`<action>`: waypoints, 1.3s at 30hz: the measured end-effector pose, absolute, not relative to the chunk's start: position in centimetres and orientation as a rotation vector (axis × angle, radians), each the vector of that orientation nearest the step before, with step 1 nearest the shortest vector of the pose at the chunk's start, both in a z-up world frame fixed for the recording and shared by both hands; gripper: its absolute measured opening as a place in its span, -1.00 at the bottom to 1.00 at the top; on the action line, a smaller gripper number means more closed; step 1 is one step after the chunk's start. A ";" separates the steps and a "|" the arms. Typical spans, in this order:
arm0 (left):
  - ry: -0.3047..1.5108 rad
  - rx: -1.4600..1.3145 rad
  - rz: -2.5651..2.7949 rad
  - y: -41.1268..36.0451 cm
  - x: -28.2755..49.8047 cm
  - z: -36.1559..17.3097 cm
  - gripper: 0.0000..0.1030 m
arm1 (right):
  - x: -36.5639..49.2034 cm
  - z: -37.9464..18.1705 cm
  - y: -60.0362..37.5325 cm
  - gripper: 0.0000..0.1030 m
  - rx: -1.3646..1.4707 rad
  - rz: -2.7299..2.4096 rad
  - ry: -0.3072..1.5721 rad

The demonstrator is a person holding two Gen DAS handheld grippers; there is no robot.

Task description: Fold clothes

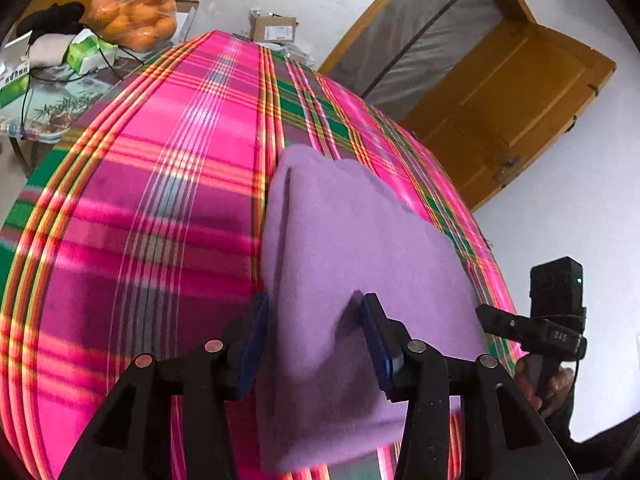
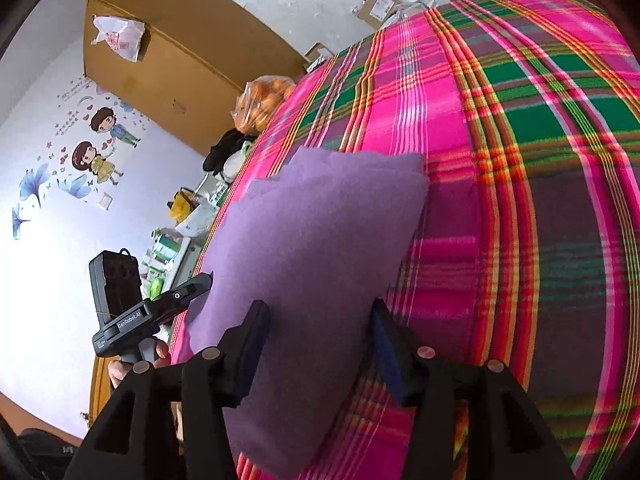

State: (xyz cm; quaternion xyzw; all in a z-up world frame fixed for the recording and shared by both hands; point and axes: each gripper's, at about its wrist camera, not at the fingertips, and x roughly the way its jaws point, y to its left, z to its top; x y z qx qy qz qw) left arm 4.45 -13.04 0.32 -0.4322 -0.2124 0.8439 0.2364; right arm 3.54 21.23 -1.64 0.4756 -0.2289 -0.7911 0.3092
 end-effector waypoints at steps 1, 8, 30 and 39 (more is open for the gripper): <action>-0.595 -1.186 2.305 -13.2 4.8 0.3 -0.06 | 3.7 -1.6 21.2 0.02 1.263 -2.082 -0.602; -0.640 -1.194 2.257 -13.0 3.6 0.1 -0.06 | 2.8 -1.8 20.5 0.02 1.270 -2.070 -0.617; -0.599 -1.093 2.309 -12.0 3.6 2.2 -0.54 | 2.5 0.3 20.3 -0.50 1.161 -2.124 -0.559; -0.583 -0.992 2.375 -12.8 1.9 5.5 -0.55 | 0.5 3.9 18.9 -0.56 1.061 -2.164 -0.451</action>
